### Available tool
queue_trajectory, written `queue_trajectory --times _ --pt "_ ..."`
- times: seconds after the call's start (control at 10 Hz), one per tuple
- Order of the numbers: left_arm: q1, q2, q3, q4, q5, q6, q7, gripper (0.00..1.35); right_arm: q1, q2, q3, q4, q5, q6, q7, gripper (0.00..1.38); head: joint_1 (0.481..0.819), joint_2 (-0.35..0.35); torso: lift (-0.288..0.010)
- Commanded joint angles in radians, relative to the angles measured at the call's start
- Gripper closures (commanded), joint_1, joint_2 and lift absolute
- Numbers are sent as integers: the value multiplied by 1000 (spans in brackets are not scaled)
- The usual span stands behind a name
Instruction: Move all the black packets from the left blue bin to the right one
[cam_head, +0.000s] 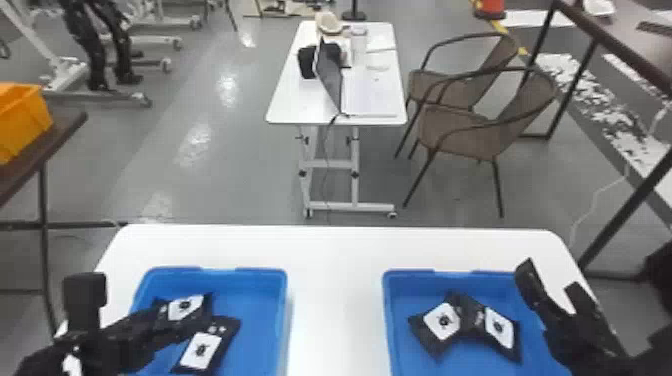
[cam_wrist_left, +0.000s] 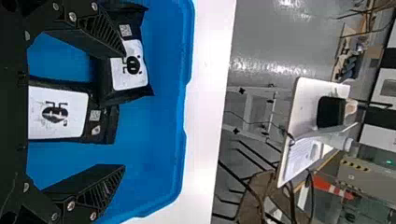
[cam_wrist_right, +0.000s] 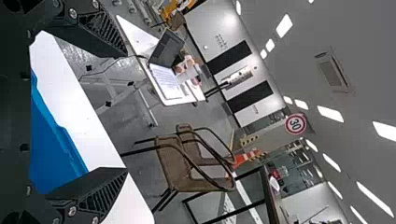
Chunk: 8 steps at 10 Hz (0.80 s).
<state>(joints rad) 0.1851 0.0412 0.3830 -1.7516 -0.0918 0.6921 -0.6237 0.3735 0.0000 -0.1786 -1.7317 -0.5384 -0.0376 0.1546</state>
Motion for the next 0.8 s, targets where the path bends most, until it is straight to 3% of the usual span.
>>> queue_trajectory --times 0.0,0.1,0.3,0.5,0.7 --pt "-69 31 -7 101 -48 6 -34 193 -2 1 5 9 -9 10 5 148 695 33 0" --pt "-102 51 -32 155 -72 -8 -42 193 -8 1 5 18 -17 18 17 148 695 45 0" --pt "-173 54 -33 256 -149 -20 -44 193 -8 1 4 24 -26 24 26 148 695 57 0" --pt "-256 89 -69 379 -197 -36 -62 193 -8 1 4 31 -37 28 31 148 695 69 0" --pt "-323 92 -79 491 -253 -39 -57 186 -7 1 4 37 -44 30 36 148 695 74 0"
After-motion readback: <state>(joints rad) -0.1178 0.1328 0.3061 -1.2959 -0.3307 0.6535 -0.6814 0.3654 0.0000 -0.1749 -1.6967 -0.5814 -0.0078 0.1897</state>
